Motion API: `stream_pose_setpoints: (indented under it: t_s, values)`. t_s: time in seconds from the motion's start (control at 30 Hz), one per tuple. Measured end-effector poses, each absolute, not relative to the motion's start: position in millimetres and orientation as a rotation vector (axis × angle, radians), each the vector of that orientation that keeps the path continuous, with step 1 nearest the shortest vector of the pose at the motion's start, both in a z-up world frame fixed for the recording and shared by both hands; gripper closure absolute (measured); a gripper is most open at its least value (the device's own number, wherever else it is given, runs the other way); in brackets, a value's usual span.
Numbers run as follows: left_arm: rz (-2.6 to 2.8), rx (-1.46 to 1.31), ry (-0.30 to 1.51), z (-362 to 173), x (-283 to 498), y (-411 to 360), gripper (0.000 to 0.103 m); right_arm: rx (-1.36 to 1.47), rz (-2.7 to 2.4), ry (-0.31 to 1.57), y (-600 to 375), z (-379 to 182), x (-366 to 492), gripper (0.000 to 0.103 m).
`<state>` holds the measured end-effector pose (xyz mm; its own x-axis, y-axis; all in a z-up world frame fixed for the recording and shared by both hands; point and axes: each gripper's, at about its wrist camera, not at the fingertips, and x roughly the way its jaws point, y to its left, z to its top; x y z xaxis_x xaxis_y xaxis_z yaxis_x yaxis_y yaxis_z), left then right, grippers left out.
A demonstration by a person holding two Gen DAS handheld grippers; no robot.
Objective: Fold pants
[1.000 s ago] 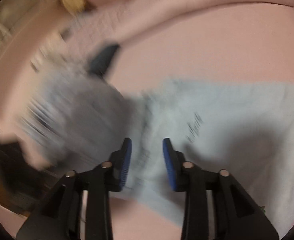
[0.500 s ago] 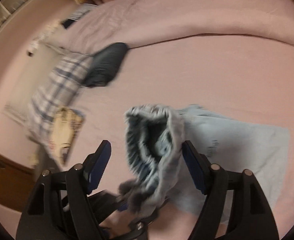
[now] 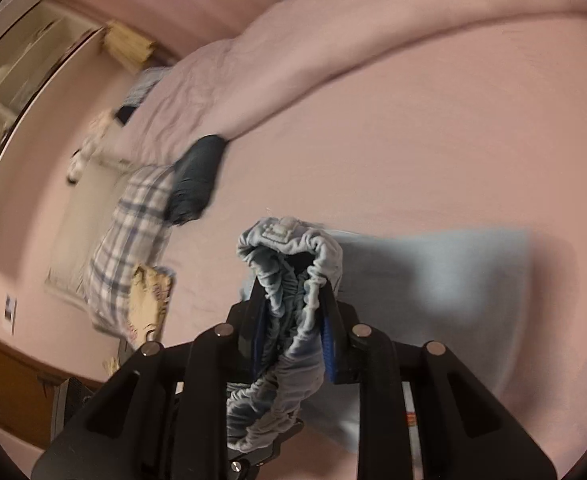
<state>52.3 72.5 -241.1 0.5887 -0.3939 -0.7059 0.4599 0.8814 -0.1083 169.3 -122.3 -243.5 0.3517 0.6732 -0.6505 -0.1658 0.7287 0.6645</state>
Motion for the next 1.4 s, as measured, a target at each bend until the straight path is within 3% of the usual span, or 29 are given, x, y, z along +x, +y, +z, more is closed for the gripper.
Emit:
stream_pose_setpoints:
  t_s: [0.3,0.4,0.57,0.67,0.83,0.9,0.97,1.1,1.3,1.33,1.4]
  values:
    - [-0.554,0.181,0.826,-249,59,51,0.083,0.707,0.540,1.085,-174,-278,155,0.079]
    - [-0.571,0.224,0.885,-260,67,40,0.072,0.725,0.536,1.074,-180,-283,152,0.078]
    - [-0.590,0.242,0.898,-263,62,39,0.068,0.745,0.435,1.123,-194,-314,147,0.064]
    - [-0.731,0.099,0.894,-246,41,60,0.063,0.745,0.418,1.121,-203,-304,141,0.053]
    - [-0.720,-0.130,0.813,-217,29,135,0.053,0.464,0.254,1.013,-202,-252,126,0.051]
    - [-0.624,-0.154,0.798,-218,34,155,0.053,0.414,0.308,0.949,-192,-228,118,0.055]
    - [-0.515,-0.221,0.819,-223,50,181,0.053,0.396,0.389,0.914,-179,-213,114,0.071]
    - [-0.400,-0.338,0.847,-238,79,210,0.052,0.324,0.524,0.893,-134,-196,111,0.081]
    - [-0.338,-0.233,0.915,-262,91,182,0.052,0.147,0.460,1.045,-117,-246,101,0.083]
    - [-0.330,-0.225,0.937,-265,97,181,0.052,0.076,0.419,1.054,-120,-257,94,0.092]
    - [-0.293,-0.194,1.002,-284,110,182,0.047,0.053,0.406,1.048,-136,-272,79,0.095]
